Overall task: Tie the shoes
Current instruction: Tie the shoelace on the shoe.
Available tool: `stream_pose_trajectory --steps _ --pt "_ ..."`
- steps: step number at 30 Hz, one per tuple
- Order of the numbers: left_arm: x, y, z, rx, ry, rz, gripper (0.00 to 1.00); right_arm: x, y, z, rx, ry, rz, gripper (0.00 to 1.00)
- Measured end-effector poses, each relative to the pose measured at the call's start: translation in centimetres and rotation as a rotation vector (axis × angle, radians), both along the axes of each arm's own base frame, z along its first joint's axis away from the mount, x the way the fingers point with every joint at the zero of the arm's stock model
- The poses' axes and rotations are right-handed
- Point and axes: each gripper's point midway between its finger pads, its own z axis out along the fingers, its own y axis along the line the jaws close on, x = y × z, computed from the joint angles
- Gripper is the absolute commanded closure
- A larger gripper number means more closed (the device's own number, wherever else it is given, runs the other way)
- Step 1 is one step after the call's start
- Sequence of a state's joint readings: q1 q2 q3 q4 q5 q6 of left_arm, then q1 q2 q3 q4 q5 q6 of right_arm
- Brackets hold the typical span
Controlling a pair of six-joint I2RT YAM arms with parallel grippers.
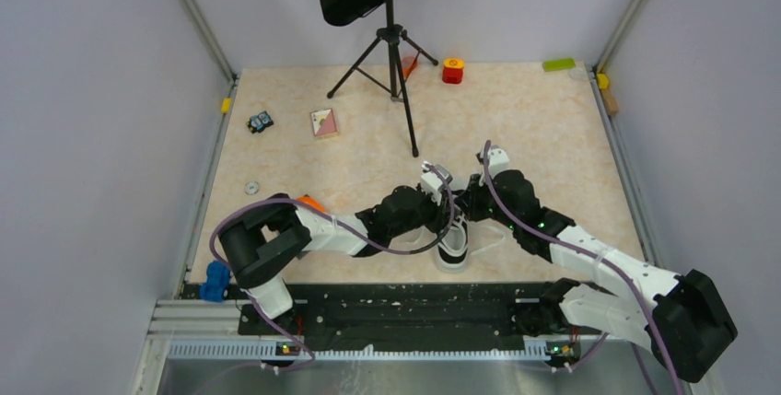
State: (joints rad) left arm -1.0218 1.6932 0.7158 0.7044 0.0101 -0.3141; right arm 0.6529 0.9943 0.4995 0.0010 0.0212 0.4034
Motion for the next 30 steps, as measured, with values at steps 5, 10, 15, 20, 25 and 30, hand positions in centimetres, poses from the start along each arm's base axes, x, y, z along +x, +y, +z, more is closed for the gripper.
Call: stream_pose_trajectory --steps 5,10,15,20,25,30 --pt "0.0 0.0 0.0 -0.001 0.002 0.001 0.96 -0.1 -0.1 0.0 -0.001 0.001 0.0 1.0" --pt "0.0 -0.1 0.0 -0.004 0.002 -0.002 1.0 -0.1 -0.1 0.1 -0.001 0.001 -0.001 0.95" --pt "0.0 -0.1 0.1 -0.007 -0.002 -0.003 1.0 0.0 -0.2 0.7 0.008 -0.003 -0.017 0.4" --pt "-0.1 0.1 0.0 -0.012 -0.004 -0.004 1.0 0.2 -1.0 2.5 0.014 -0.03 -0.056 0.3" --pt "-0.3 -0.1 0.3 -0.028 -0.008 -0.016 1.0 0.1 -2.7 5.7 0.028 -0.076 -0.132 0.31" --pt "-0.7 -0.2 0.4 -0.041 -0.008 -0.036 1.0 -0.6 -4.8 7.8 0.102 -0.068 -0.23 0.41"
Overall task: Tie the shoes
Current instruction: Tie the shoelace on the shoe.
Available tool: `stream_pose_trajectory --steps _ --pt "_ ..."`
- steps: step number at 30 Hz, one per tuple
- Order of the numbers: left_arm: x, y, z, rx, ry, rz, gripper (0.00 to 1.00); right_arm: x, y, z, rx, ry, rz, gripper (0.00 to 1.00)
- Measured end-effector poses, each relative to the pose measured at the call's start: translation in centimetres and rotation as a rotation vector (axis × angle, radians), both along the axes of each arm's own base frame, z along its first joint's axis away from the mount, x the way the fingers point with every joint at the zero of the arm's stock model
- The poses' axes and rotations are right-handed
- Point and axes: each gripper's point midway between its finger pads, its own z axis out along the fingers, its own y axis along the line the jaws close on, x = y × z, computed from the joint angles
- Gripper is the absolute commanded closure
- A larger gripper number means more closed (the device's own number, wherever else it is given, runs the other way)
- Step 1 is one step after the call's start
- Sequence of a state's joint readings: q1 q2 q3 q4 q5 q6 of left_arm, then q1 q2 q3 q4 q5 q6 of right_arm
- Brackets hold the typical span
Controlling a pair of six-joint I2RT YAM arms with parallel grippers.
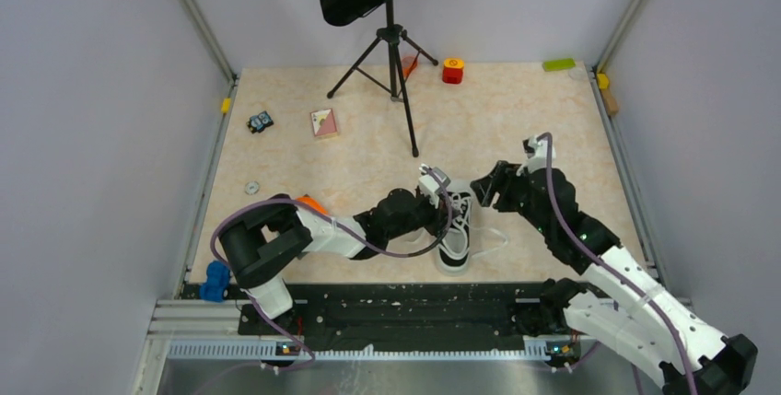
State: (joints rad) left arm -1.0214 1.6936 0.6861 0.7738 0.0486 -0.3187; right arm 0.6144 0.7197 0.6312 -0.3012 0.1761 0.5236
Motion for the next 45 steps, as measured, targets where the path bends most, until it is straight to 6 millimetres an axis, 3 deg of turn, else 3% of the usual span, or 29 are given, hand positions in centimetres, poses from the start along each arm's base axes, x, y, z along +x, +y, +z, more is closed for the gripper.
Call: stream_pose_trajectory --steps 4,11,18,24,27,29,33,36,39,45 --pt "-0.4 0.1 0.0 -0.013 -0.005 -0.019 1.0 0.2 0.4 -0.7 0.066 0.075 -0.001 0.42" --pt "-0.8 -0.1 0.2 -0.027 -0.01 -0.045 1.0 1.2 4.1 -4.5 0.057 0.308 0.1 0.44" --pt "-0.8 -0.2 0.2 -0.029 -0.01 -0.048 1.0 2.5 5.6 -5.1 0.011 0.401 0.122 0.5" --pt "-0.8 -0.2 0.2 -0.03 -0.012 -0.049 1.0 1.4 5.7 -7.2 -0.092 0.474 0.138 0.68" --pt "-0.9 -0.2 0.3 -0.03 -0.013 -0.051 1.0 1.0 5.7 -7.9 -0.127 0.492 0.148 0.84" --pt "-0.9 -0.2 0.3 -0.03 -0.013 -0.052 1.0 0.9 5.6 -8.1 -0.137 0.496 0.147 1.0" --pt "-0.9 -0.2 0.3 -0.031 -0.013 -0.055 0.99 1.0 5.3 -8.1 -0.152 0.492 0.138 1.0" --pt "-1.1 -0.3 0.2 -0.028 -0.012 -0.067 0.78 1.0 5.2 -7.8 -0.149 0.481 0.134 1.0" --pt "-1.2 -0.3 0.1 -0.016 -0.005 -0.076 0.63 1.0 5.1 -7.0 -0.139 0.46 0.133 1.0" --pt "-1.2 0.5 1.3 -0.01 0.001 -0.049 0.61 0.9 5.0 -5.7 -0.116 0.422 0.136 1.0"
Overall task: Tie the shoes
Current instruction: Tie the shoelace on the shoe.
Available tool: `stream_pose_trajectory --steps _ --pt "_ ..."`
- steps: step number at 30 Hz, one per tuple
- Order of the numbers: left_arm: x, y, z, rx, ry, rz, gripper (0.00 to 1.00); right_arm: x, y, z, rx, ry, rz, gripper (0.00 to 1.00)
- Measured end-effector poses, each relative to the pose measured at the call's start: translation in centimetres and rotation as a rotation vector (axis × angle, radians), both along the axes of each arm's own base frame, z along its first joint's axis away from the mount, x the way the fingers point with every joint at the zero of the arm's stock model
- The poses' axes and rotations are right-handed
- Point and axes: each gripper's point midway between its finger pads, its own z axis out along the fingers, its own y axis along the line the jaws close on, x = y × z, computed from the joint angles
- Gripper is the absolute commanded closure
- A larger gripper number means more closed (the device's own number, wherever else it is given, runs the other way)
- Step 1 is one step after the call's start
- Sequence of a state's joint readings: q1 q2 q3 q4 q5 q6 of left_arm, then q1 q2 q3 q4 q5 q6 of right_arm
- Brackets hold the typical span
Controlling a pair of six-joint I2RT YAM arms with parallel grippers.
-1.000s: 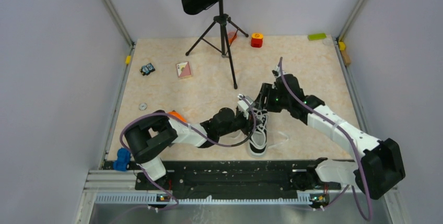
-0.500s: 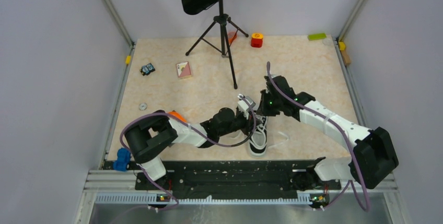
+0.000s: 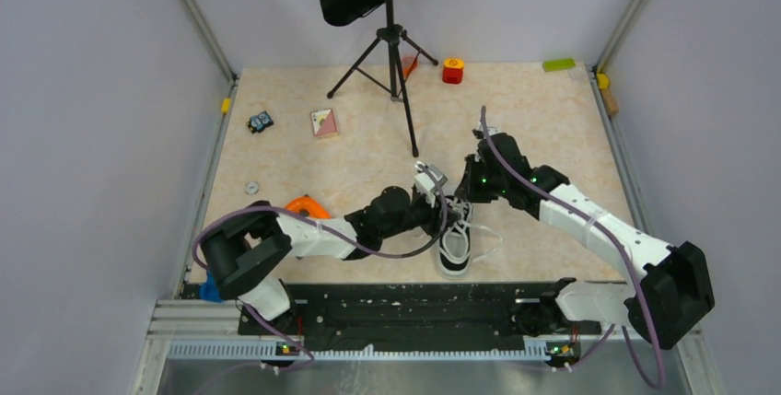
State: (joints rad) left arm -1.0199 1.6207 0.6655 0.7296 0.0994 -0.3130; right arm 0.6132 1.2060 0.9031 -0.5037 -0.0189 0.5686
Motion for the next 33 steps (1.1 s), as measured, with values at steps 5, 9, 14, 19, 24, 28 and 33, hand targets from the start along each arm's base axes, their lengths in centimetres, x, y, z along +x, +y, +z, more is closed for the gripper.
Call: stream_pose_trajectory --steps 5,9,14,19,24,28,33 --pt "0.7 1.1 2.7 -0.031 -0.011 0.062 0.62 -0.1 -0.1 0.0 0.001 -0.002 0.0 1.0" --pt "1.4 1.9 3.4 -0.041 -0.008 0.099 0.44 -0.2 -0.2 -0.2 -0.002 0.004 0.0 1.0" --pt "1.8 2.2 2.4 -0.015 0.016 0.118 0.39 -0.2 -0.1 -0.2 -0.001 0.003 0.001 1.0" --pt "1.7 1.6 0.1 0.017 0.031 0.092 0.4 -0.2 -0.1 -0.2 0.0 0.003 0.0 1.0" --pt "1.5 0.7 -0.8 0.006 0.027 0.052 0.39 -0.2 -0.1 -0.2 0.0 0.003 0.001 1.0" --pt "1.4 0.0 -1.2 -0.001 0.031 0.024 0.4 -0.2 -0.1 -0.2 0.0 0.003 0.001 1.0" --pt "1.5 -0.9 -1.0 -0.018 0.028 0.003 0.44 -0.2 -0.1 -0.2 0.0 0.003 0.001 1.0"
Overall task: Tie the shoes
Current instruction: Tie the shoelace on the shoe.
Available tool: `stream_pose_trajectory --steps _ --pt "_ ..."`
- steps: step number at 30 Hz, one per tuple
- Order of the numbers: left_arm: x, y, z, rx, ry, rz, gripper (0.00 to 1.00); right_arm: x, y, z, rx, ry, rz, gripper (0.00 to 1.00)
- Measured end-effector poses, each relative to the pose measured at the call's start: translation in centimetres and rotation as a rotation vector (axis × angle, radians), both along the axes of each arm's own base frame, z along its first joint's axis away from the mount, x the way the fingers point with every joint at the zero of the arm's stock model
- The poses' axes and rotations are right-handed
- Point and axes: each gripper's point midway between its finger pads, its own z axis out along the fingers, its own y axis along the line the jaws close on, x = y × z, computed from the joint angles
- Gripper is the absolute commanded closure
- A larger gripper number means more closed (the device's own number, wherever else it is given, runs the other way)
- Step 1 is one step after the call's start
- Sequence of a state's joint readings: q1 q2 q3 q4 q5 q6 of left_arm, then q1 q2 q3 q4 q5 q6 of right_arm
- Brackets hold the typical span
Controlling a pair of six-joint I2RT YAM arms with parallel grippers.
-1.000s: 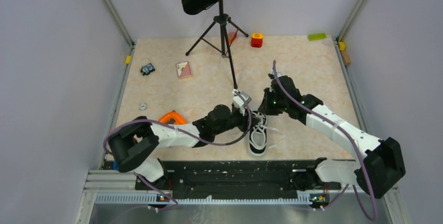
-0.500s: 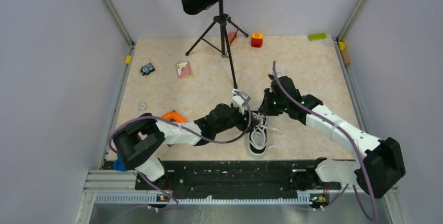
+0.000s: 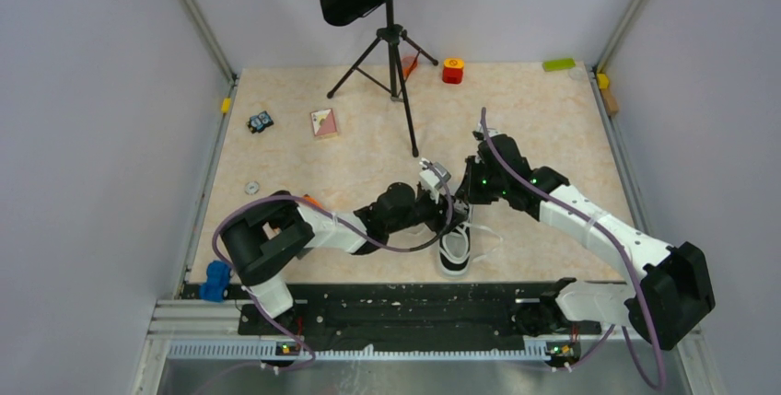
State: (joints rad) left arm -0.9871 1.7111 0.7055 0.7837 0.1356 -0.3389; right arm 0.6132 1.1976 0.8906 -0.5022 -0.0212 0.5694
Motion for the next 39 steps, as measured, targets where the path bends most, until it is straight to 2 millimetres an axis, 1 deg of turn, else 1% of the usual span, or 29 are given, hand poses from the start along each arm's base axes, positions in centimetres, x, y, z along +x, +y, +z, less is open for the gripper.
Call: stream_pose_trajectory --steps 7,10,13,15,17,18,19,20,23,25,27,29,31,33,34,35,36,37,39 --pt "-0.2 -0.5 0.8 -0.027 -0.003 -0.023 0.51 0.0 0.0 0.0 0.002 0.001 0.002 1.0" --pt "0.0 -0.2 0.6 -0.018 0.014 -0.019 0.5 0.0 0.0 0.0 0.002 0.002 0.002 1.0" --pt "0.4 0.9 0.3 0.009 0.059 -0.009 0.49 -0.1 0.1 0.0 0.005 0.003 0.006 1.0" --pt "0.8 2.2 0.8 0.011 0.083 0.006 0.49 -0.2 0.2 0.0 0.01 0.005 0.015 1.0" --pt "0.9 3.9 1.9 0.005 0.098 0.03 0.49 -0.3 0.5 0.1 0.017 0.004 0.035 1.0" --pt "1.0 4.8 2.4 0.003 0.102 0.045 0.49 -0.4 0.7 0.2 0.023 0.002 0.051 0.92" --pt "1.0 5.7 2.9 0.002 0.104 0.061 0.48 -0.4 0.9 0.3 0.027 0.0 0.065 0.74" --pt "0.9 6.6 3.3 0.004 0.11 0.075 0.47 -0.5 1.1 0.3 0.031 -0.004 0.086 0.65" --pt "0.8 9.0 4.4 0.012 0.116 0.121 0.42 -0.5 1.4 0.3 0.011 0.006 0.133 0.54" --pt "0.8 10.5 4.6 0.024 0.118 0.155 0.39 0.2 1.3 0.5 -0.039 0.011 0.148 0.41" --pt "0.9 11.5 4.5 0.046 0.123 0.182 0.38 1.1 0.7 1.2 -0.087 -0.015 0.128 0.34" --pt "0.9 12.0 4.0 0.069 0.13 0.192 0.38 1.8 -0.6 2.1 -0.123 -0.053 0.086 0.31" --pt "0.7 12.2 3.1 0.102 0.152 0.191 0.38 1.9 -2.7 3.4 -0.137 -0.087 0.026 0.3" --pt "0.7 12.1 2.1 0.145 0.183 0.185 0.39 1.9 -5.4 5.2 -0.12 -0.141 -0.074 0.31" --pt "0.8 11.9 1.6 0.166 0.2 0.176 0.4 1.6 -6.8 6.1 -0.101 -0.172 -0.129 0.31" --pt "0.9 11.6 1.0 0.186 0.216 0.168 0.4 0.9 -8.2 6.7 -0.08 -0.198 -0.188 0.31" --pt "1.0 11.2 0.6 0.199 0.229 0.159 0.4 0.2 -9.0 7.0 -0.06 -0.212 -0.222 0.3" --pt "1.1 10.9 0.2 0.21 0.242 0.15 0.39 -1.0 -9.5 6.9 -0.023 -0.218 -0.257 0.27" --pt "1.1 10.5 -0.5 0.227 0.262 0.138 0.38 -2.8 -10.1 5.9 0.04 -0.193 -0.315 0.24"
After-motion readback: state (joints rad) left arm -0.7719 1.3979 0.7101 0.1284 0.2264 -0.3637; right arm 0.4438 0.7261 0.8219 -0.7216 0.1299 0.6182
